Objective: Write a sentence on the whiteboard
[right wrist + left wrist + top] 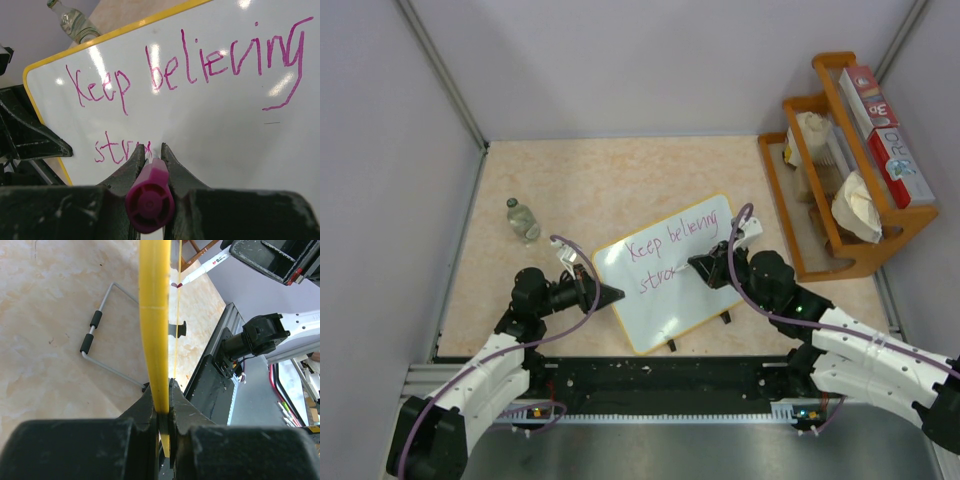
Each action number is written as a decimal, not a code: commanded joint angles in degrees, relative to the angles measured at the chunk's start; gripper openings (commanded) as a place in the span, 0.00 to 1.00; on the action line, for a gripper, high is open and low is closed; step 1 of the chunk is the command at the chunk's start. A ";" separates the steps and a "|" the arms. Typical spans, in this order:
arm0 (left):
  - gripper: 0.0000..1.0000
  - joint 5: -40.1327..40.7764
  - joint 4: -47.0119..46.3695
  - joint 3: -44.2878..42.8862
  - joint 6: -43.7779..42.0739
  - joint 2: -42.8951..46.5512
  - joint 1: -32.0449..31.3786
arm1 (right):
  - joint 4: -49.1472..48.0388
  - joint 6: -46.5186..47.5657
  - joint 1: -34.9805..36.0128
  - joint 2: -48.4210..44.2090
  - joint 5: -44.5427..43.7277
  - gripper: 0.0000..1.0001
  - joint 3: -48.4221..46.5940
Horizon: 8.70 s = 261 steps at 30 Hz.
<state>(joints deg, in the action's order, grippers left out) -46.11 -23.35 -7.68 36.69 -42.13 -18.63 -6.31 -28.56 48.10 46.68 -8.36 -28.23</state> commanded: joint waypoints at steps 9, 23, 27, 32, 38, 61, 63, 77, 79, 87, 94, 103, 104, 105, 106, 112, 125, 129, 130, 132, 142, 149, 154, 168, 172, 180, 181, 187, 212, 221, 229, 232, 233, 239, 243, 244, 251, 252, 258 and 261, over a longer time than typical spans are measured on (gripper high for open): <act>0.00 -2.06 2.70 1.88 -8.74 -0.23 -0.61 | -1.16 1.84 -0.46 0.79 -4.30 0.00 -3.06; 0.00 -2.06 2.79 1.88 -8.74 0.03 -0.62 | 0.42 1.49 -0.55 -0.88 -5.00 0.00 -1.22; 0.00 -1.97 2.79 1.88 -8.74 -0.15 -0.62 | 0.77 1.31 -0.46 -1.06 -4.38 0.00 -0.16; 0.00 -1.97 2.79 1.88 -8.74 -0.15 -0.61 | 1.12 1.05 -0.55 -1.76 -3.51 0.00 0.89; 0.00 -1.97 2.88 1.88 -8.74 -0.06 -0.62 | 1.47 0.69 -0.55 -2.64 -2.80 0.00 2.38; 0.00 -1.97 2.88 1.88 -8.74 -0.06 -0.61 | 2.96 0.96 -0.55 -6.77 -2.88 0.00 -2.71; 0.00 -1.97 2.88 1.88 -8.82 -0.06 -0.62 | 2.97 1.22 -0.55 -6.60 -4.02 0.00 -3.06; 0.00 -1.97 2.79 1.88 -8.83 -0.15 -0.61 | 1.38 3.95 -1.16 -1.77 -5.70 0.00 -5.08; 0.00 -2.06 2.79 1.88 -8.83 -0.23 -0.62 | 1.21 3.86 -1.16 -1.41 -5.44 0.00 -4.99; 0.00 -2.06 2.79 1.79 -8.83 -0.32 -0.62 | 1.47 3.51 -1.25 -2.38 -4.83 0.00 -3.59; 0.00 -2.06 2.79 1.88 -8.74 -0.24 -0.61 | 1.47 3.33 -1.25 -1.59 -4.30 0.00 -3.06; 0.00 -1.97 2.79 1.88 -8.82 -0.23 -0.61 | 1.65 2.81 -1.25 -1.24 -1.84 0.00 -2.18; 0.00 -2.06 2.79 1.88 -8.74 -0.23 -0.61 | 1.82 2.72 -1.16 -1.41 -1.75 0.00 -2.01; 0.00 -1.97 2.79 1.88 -8.74 -0.23 -0.53 | 2.00 2.63 -1.16 -1.41 -1.57 0.00 -1.92; 0.00 -1.97 2.79 1.88 -8.74 -0.23 -0.61 | 2.17 2.54 -1.16 -1.59 -1.57 0.00 -1.48; 0.00 -1.97 2.88 1.88 -8.74 -0.15 -0.61 | 3.49 2.01 -1.16 -3.26 -1.57 0.00 0.19; 0.00 -1.88 2.88 1.88 -8.74 -0.15 -0.62 | 4.28 2.01 -1.16 -3.61 -5.61 0.00 -1.04; 0.00 -1.97 2.88 1.88 -8.74 -0.15 -0.62 | 4.11 2.63 -1.25 -3.00 -6.32 0.00 -2.62; 0.00 -1.88 2.88 1.88 -8.74 -0.06 -0.62 | 4.20 2.72 -1.25 -2.99 -6.58 0.00 -3.06; 0.00 -1.97 2.88 1.88 -8.74 0.03 -0.53 | 4.02 2.80 -1.25 -3.17 -7.02 0.00 -3.50; 0.00 -1.97 2.88 1.88 -8.74 -0.06 -0.53 | 2.26 2.98 -1.25 -1.68 -6.93 0.00 -5.17; 0.00 -1.97 2.88 1.97 -8.74 0.12 -0.53 | 2.61 3.07 -1.25 -1.32 -6.67 0.00 -4.82; 0.00 -1.97 2.88 1.97 -8.74 -0.06 -0.62 | 3.84 2.98 -1.25 -1.94 -5.70 0.00 -2.89; 0.00 -1.88 2.88 1.88 -8.74 -0.15 -0.61 | 5.95 1.40 -1.25 -4.14 -3.68 0.00 1.50; 0.00 -1.88 2.88 1.88 -8.74 -0.15 -0.62 | 6.13 0.87 -1.25 -4.92 -3.42 0.00 2.65; 0.00 -1.88 2.88 1.88 -8.82 -0.23 -0.62 | 8.24 0.26 -1.16 -5.98 -2.54 0.00 4.41; 0.00 -1.88 2.88 1.88 -8.83 -0.23 -0.62 | 8.24 0.17 -1.25 -6.07 -2.36 0.00 4.50; 0.00 -1.88 2.88 1.88 -8.82 -0.06 -0.53 | 7.45 -0.09 -1.25 -6.25 -1.05 0.00 5.20; 0.00 -1.62 3.23 1.97 -8.74 0.47 -0.62 | 8.13 -5.54 -1.25 -12.48 0.28 0.00 1.43; 0.00 -1.09 3.84 2.06 -8.82 1.78 -0.53 | 13.16 -5.81 -1.25 -17.41 0.45 0.00 -0.77; 0.03 -0.21 5.07 1.88 -8.91 2.84 -0.62 | 13.34 -6.51 -1.25 -16.97 0.36 0.00 -0.42; 0.14 0.23 6.04 1.62 -9.18 3.19 -0.62 | 13.34 -6.69 -1.25 -17.14 0.36 0.00 -0.16; 0.19 0.49 6.39 1.62 -9.18 3.98 -0.62 | 13.51 -6.78 -1.25 -17.23 0.36 0.00 -0.07; 0.32 4.09 10.34 1.53 -9.35 8.29 -0.62 | 15.18 -6.95 -1.25 -18.37 0.63 0.00 0.01; 0.53 8.13 14.65 1.09 -9.00 12.76 -0.62 | 16.76 -7.65 -1.25 -18.55 1.41 0.00 0.10; 0.57 10.23 15.52 1.18 -8.74 15.30 -0.62 | 17.11 -8.35 -1.25 -18.99 1.68 0.00 0.45; 0.83 19.73 29.38 -1.80 -8.74 27.70 -0.62 | 21.23 -9.94 -1.25 -20.66 3.61 0.00 1.60; 0.85 20.78 30.72 -2.33 -8.65 29.02 -0.62 | 21.94 -10.29 -1.25 -21.09 3.96 0.00 1.77; 0.95 29.22 33.45 -4.00 -5.05 36.50 -0.61 | 30.73 -12.48 -1.25 -25.57 5.19 0.00 3.79; 0.97 33.17 35.83 -7.77 -4.69 37.56 -0.53 | 33.36 -15.29 -1.25 -27.60 6.77 0.00 5.72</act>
<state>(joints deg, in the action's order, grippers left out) -20.75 9.67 -9.74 30.61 -6.17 -19.18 21.54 -40.27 47.33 21.52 -3.95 -24.32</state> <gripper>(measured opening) 0.961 0.099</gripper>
